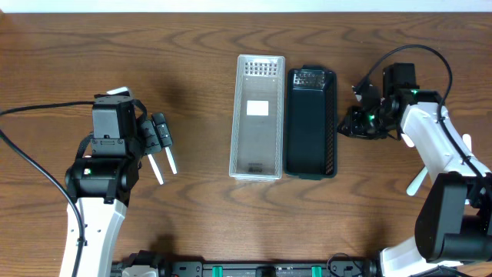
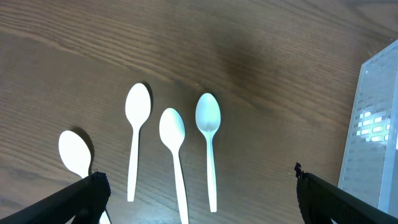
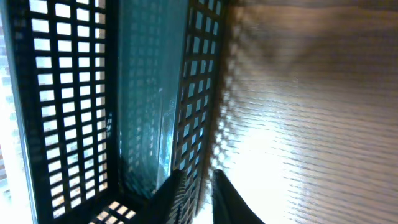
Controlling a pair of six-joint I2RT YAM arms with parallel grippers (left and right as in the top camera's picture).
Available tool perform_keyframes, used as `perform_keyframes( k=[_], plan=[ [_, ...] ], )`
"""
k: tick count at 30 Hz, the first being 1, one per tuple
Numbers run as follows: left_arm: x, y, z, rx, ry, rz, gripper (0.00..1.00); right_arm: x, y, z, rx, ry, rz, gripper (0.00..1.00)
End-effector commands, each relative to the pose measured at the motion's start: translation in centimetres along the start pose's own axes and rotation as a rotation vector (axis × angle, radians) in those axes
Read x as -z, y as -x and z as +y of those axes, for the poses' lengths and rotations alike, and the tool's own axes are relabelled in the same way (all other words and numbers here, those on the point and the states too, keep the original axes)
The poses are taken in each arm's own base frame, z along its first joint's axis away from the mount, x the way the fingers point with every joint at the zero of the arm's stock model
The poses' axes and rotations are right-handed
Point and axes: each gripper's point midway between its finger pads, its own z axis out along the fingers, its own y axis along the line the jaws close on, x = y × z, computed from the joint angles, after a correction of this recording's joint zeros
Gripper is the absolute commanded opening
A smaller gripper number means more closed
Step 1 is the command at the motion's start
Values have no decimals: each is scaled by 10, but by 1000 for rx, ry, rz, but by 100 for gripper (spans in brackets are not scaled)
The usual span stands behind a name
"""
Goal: Pack container
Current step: 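Push the black basket left against the grey tray with the right gripper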
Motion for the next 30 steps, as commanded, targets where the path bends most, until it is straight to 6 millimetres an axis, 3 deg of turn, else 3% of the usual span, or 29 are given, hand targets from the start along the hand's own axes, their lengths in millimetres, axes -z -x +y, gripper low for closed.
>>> perform_keyframes(
  k=[1, 15, 22, 30],
  plan=[
    [3, 4, -2, -13, -7, -8, 98, -4, 5, 17, 55, 43, -4, 21],
    [3, 4, -2, -13, -7, -8, 98, -9, 26, 31, 134, 53, -88, 27],
    [3, 4, -2, -13, -7, -8, 98, -7, 25, -2, 43, -132, -86, 24],
    [3, 4, -2, -13, -7, -8, 98, -6, 33, -3, 51, -143, -119, 15]
  ],
)
